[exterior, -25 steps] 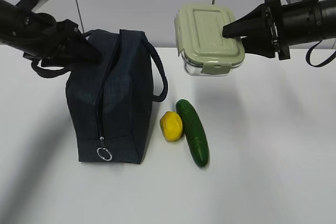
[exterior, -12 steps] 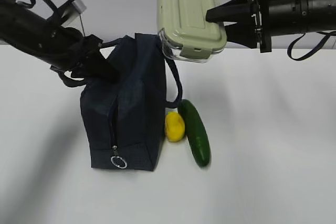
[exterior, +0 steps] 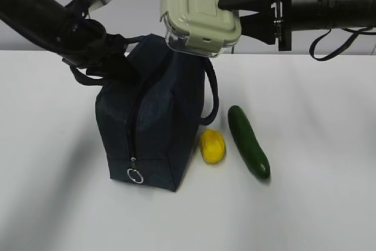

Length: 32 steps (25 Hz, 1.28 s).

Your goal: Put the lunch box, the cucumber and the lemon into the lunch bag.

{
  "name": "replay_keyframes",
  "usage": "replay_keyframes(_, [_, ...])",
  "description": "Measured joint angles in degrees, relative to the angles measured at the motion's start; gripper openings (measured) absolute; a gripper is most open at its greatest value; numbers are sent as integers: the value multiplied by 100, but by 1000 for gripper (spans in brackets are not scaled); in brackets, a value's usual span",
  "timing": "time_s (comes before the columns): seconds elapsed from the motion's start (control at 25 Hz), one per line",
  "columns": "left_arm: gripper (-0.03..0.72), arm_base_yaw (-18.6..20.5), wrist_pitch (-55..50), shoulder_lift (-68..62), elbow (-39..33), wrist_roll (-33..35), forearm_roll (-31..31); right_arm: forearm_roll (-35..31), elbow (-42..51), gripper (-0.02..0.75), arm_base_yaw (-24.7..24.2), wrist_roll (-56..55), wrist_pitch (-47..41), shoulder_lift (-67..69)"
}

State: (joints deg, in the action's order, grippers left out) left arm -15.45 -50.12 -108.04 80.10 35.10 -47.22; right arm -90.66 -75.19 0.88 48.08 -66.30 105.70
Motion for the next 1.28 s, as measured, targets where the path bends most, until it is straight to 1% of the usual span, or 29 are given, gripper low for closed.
replay_keyframes(0.16, [-11,0,35,14,0,-69,73,-37,0,351,0,0,0,-2])
replay_keyframes(0.28, [-11,0,47,61,0,-112,116,-211,0,351,27,0,12,-2])
replay_keyframes(0.48, [-12,0,47,81,0,-226,188,-422,0,351,227,-4,46,-2])
replay_keyframes(0.64, [-12,0,47,106,0,-296,199,-422,0,351,341,17,46,-2])
replay_keyframes(1.08, [-12,0,121,560,0,-368,234,-412,0,351,340,17,46,-2])
replay_keyframes(1.28, [-13,0,248,769,0,-484,236,-104,0,351,340,17,46,-2])
